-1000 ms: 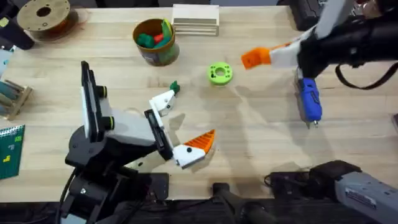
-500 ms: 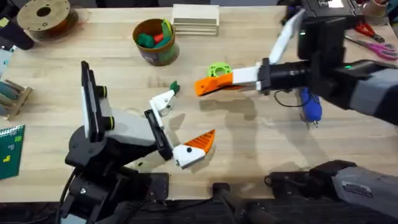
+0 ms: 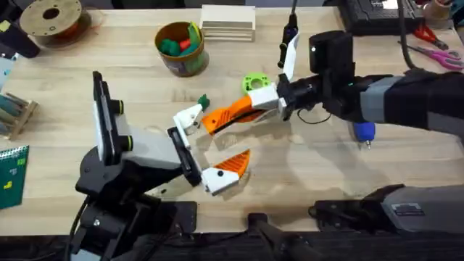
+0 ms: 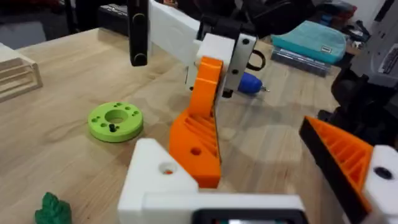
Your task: Pick up the gripper from the table and insert it into the empty holder that is missing its gripper. Then pick up a screw, insert it into the mounting hole, and use the screwdriver to tighten it. Finally, clean up the table by picking up the vegetable and placing it into the bucket.
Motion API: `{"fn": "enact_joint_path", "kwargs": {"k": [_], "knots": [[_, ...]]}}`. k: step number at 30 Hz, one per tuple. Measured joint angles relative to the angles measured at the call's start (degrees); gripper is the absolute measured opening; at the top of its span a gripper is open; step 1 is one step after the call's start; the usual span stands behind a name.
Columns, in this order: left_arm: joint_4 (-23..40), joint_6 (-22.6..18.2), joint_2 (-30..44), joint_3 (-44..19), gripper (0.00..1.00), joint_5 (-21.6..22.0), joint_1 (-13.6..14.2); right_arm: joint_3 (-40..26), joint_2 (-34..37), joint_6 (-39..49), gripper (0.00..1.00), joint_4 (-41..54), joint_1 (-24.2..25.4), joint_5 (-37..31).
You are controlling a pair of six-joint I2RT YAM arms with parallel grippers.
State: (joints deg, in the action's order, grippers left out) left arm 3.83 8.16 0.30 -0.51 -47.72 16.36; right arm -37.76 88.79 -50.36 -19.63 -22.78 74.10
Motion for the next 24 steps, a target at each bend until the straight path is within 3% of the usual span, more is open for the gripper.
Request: {"fn": "enact_joint_path", "kwargs": {"k": [16, 24], "knots": [[0.07, 0.02, 0.00, 0.00, 0.987, -0.50, 0.00, 0.00, 0.09, -7.59, 0.019, -1.45, -0.76, 1.75], [-0.19, 0.00, 0.01, 0.00, 0.987, -0.41, 0.00, 0.00, 0.09, -12.39, 0.018, -9.17, -2.36, 1.15]]}}
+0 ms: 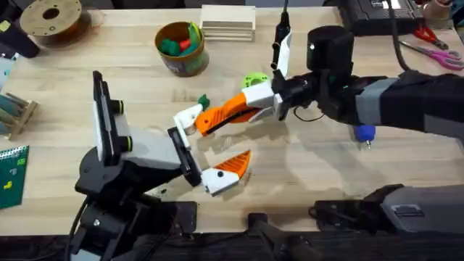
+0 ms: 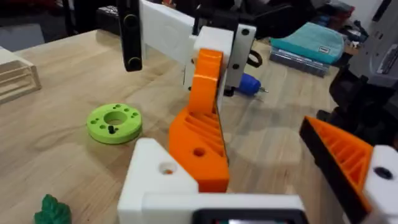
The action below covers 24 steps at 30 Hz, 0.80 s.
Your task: Pick up the gripper from the table and insert it into the empty holder that is missing its gripper. Then pick up a screw, insert it into the mounting hole, and use the screwdriver to tighten it. Finally, clean up the table by picking up the vegetable and placing it into the bucket.
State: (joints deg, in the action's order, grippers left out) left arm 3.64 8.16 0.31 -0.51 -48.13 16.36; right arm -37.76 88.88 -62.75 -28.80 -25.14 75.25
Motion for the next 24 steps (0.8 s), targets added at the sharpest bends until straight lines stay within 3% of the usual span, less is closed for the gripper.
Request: {"fn": "enact_joint_path", "kwargs": {"k": [7, 13, 24], "knots": [[0.25, 0.06, 0.00, 0.00, 0.987, 0.41, 0.00, 0.00, 0.63, -2.41, 0.018, -0.66, -0.52, -2.01], [0.42, 1.80, 0.02, 0.00, 0.987, 0.17, 0.00, -1.99, 5.98, -4.62, 0.018, -5.54, -2.71, -3.13], [0.15, 2.97, 0.12, 0.02, 0.987, 6.21, -1.31, -9.00, 13.66, -7.67, 0.015, -9.98, -6.14, -3.80]]}}
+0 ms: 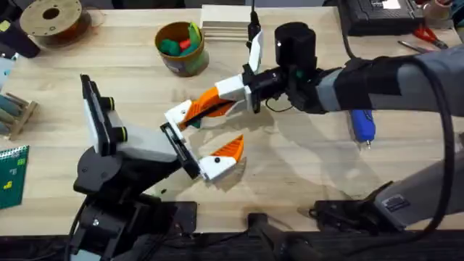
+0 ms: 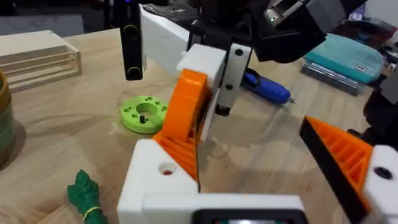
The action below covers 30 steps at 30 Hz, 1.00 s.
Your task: Pick up the gripper from the table and insert it into the empty holder that is missing its gripper. Then pick up a screw, insert it into the mounting hole, and use the screwdriver to tighten it. Finally, clean up the table by picking up the vegetable and placing it into the bucket.
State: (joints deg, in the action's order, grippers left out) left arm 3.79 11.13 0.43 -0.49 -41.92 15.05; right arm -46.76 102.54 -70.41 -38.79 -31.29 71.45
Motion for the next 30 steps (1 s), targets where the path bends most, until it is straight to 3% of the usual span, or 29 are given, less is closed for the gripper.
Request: {"fn": "enact_joint_path", "kwargs": {"k": [13, 16, 20, 22, 25, 26, 30], "knots": [[-0.09, 0.31, 0.00, 0.00, 0.988, 0.82, 0.00, -0.14, 0.09, -0.13, 0.023, -0.02, -0.20, -0.68], [-0.13, 0.22, 0.00, 0.00, 0.987, 0.86, 0.02, -0.14, 0.09, 0.06, 0.124, -0.24, -0.37, -0.93], [-0.15, 0.11, 0.00, 0.00, 0.987, -0.31, 0.14, -0.14, 0.44, 0.15, 0.178, -1.45, -1.16, -1.60], [-0.17, -0.16, -0.02, 0.00, 0.987, -0.46, 0.39, -0.12, 0.66, 0.20, 0.272, -2.07, -1.41, -1.82], [-0.19, -0.81, -0.13, 0.00, 0.987, -1.29, 0.45, -0.09, 1.56, 0.30, 0.665, -4.69, -1.25, -1.96], [-0.13, -0.88, -0.12, 0.00, 0.987, -3.73, 1.37, -0.09, 1.73, 0.31, 0.778, -7.50, -0.80, -1.73], [0.00, -0.89, -0.13, 0.00, 0.987, -5.16, 1.49, -0.09, 1.73, 0.26, 0.788, -7.98, 0.48, -1.54]]}}
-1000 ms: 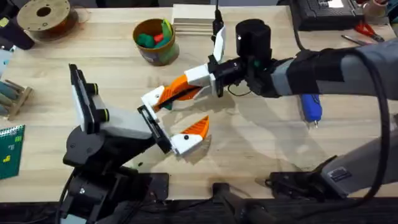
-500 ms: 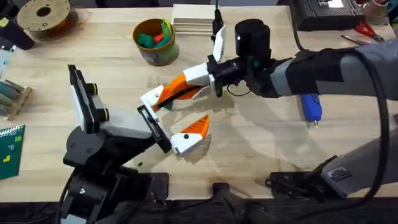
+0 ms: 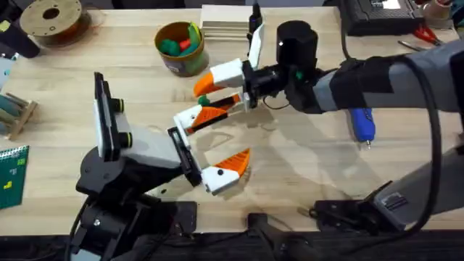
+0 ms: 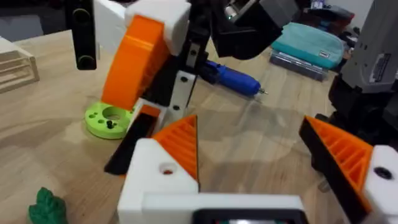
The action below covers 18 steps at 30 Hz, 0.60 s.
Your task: Pick up the gripper from the table and insert it into the empty holder that is missing its gripper. Then pick up a screw, insert it into the mounting hole, and use the screwdriver to tighten it. Finally, clean up the table by picking up the vegetable and placing it into the bucket.
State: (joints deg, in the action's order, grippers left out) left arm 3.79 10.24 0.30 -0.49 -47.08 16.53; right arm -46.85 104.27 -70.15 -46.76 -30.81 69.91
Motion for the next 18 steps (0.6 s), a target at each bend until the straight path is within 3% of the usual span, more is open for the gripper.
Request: {"fn": "enact_joint_path", "kwargs": {"k": [12, 18], "knots": [[0.07, 0.00, 0.01, 0.02, 0.987, -0.96, 0.00, -0.66, -0.20, 8.10, 0.796, 0.58, 3.56, -4.73], [0.07, 0.00, 0.02, 0.02, 0.987, -1.04, 0.00, -6.61, -3.91, 19.55, 0.796, 19.02, 7.32, -10.41]]}}
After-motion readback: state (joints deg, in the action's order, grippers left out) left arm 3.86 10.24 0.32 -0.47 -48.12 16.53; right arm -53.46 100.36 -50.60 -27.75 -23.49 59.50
